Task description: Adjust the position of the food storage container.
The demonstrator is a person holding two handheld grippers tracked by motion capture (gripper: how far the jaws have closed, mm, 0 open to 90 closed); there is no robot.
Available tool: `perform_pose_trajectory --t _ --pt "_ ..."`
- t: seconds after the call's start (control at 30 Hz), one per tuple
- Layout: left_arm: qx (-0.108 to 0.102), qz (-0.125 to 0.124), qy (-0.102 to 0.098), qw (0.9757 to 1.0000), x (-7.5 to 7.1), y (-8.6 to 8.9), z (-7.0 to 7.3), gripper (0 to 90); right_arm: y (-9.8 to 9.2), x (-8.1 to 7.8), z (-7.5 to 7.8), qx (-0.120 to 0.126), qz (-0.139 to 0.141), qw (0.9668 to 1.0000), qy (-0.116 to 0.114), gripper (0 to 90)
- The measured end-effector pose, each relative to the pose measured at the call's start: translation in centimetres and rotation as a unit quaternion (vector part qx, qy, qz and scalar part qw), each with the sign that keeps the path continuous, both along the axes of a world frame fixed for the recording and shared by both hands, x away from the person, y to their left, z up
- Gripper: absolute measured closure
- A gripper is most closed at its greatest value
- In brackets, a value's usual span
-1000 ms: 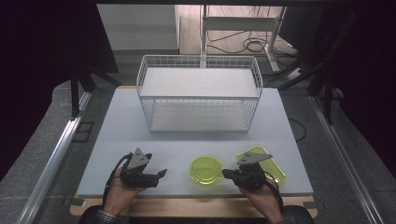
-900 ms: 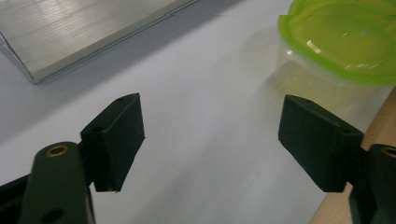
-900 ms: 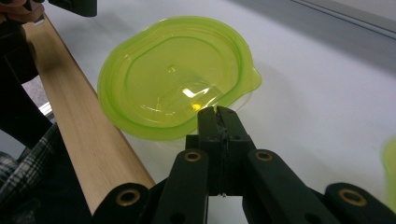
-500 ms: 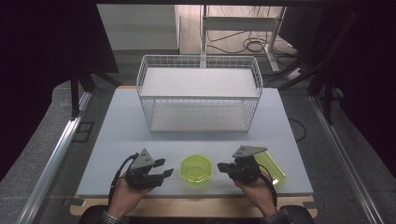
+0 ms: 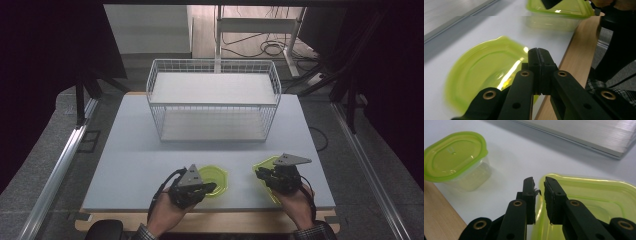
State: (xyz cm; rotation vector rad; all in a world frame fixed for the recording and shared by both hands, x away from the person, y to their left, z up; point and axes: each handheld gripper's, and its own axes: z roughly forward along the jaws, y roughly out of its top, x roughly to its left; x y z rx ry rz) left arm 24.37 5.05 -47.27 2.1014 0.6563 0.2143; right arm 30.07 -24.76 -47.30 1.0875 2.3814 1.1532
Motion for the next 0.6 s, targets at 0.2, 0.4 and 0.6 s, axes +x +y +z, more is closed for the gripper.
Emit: perform_pose_trajectory --t 0.2,0.4,0.6 --pt "0.017 -0.013 0.000 0.9998 0.8 -3.0 0.0 89.8 -0.2 0.0 -0.1 -0.007 -0.005 1.0000 -0.003 75.2" --pt "0.030 -0.011 0.015 0.9994 1.7 -4.5 -0.9 89.8 -0.6 0.1 -0.1 -0.014 -0.009 0.9998 -0.007 73.9" --pt "0.040 0.007 0.022 0.9990 2.0 -4.1 -1.4 89.8 -1.0 0.0 0.0 -0.015 -0.015 0.9997 -0.011 73.0"
